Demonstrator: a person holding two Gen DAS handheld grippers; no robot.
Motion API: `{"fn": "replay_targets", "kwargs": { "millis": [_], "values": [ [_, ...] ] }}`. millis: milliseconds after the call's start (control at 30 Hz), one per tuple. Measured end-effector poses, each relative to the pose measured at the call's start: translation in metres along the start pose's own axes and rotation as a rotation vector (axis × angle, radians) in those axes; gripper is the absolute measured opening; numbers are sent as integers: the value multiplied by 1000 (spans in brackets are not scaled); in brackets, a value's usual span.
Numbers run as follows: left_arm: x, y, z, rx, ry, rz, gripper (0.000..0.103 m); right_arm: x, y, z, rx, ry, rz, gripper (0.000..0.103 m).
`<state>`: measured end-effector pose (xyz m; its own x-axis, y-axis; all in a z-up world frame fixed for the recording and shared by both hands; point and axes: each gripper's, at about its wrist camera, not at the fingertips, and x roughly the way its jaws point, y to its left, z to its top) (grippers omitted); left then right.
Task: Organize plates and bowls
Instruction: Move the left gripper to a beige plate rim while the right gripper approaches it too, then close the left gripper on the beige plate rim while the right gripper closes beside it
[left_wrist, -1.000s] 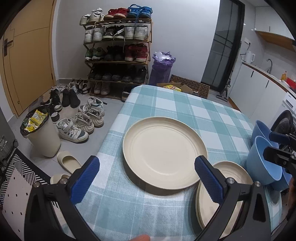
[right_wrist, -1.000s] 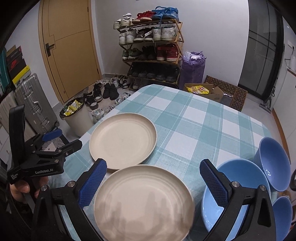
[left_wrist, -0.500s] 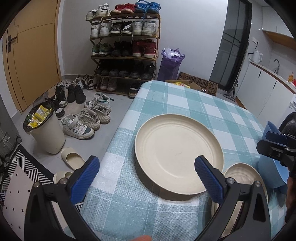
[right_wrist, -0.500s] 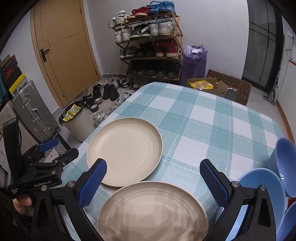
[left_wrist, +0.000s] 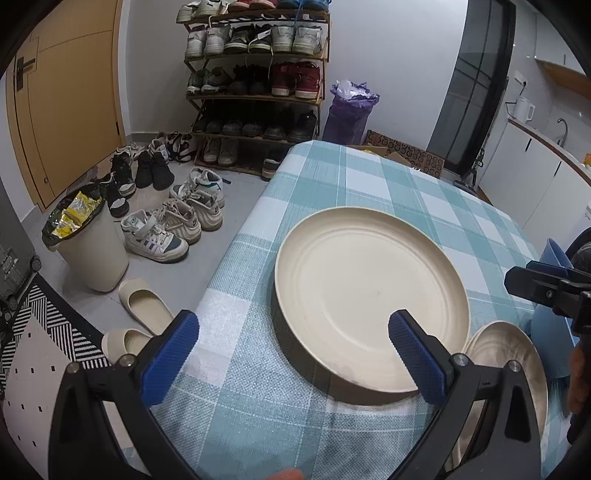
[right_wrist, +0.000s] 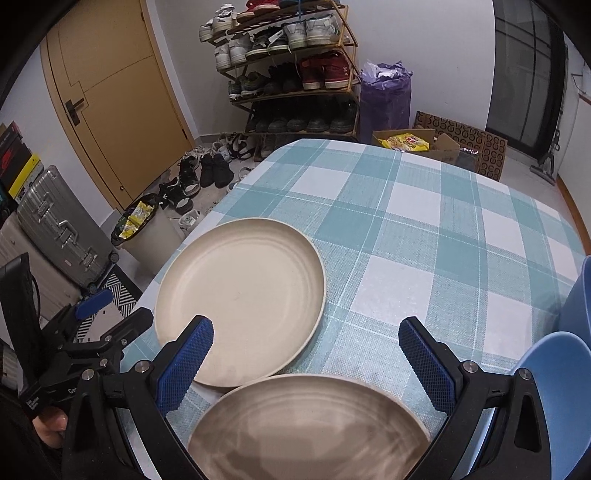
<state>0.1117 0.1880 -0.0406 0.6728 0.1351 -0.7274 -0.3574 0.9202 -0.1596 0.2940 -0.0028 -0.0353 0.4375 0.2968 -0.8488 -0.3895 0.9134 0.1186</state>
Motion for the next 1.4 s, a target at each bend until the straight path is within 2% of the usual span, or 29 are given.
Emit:
{"fn": "replay_targets", "kwargs": {
  "millis": [367, 433, 500, 600, 667, 767, 1000, 1067, 1200, 1267, 1333, 1400],
  "values": [
    [20, 1, -7, -14, 48, -22, 100, 41, -1, 5, -2, 71, 4, 102],
    [22, 2, -7, -16, 56, -32, 97, 48, -1, 6, -4, 83, 8, 102],
    [24, 3, -7, -25, 66, -47, 87, 53, -1, 6, -5, 91, 9, 101],
    [28, 5, -9, -32, 81, -63, 79, 61, -2, 6, -5, 109, 11, 92],
    [30, 5, -10, -34, 87, -64, 75, 67, -2, 6, -6, 123, 14, 81],
    [33, 5, -11, -34, 99, -71, 66, 72, -1, 5, -10, 134, 18, 79],
    [33, 5, -11, -34, 96, -76, 55, 77, -1, 4, -21, 148, 23, 68],
    [33, 6, -11, -32, 97, -76, 50, 79, -1, 3, -26, 155, 22, 59],
    [33, 6, -11, -30, 100, -94, 39, 81, -2, 3, -24, 159, 25, 50],
    [33, 5, -11, -28, 100, -117, 33, 83, -1, 2, -29, 167, 30, 39],
    [32, 3, -11, -18, 97, -126, 27, 84, 1, 1, -38, 170, 32, 36],
    [32, 1, -11, -9, 94, -118, 27, 84, 3, 0, -47, 168, 25, 35]
  ]
}}
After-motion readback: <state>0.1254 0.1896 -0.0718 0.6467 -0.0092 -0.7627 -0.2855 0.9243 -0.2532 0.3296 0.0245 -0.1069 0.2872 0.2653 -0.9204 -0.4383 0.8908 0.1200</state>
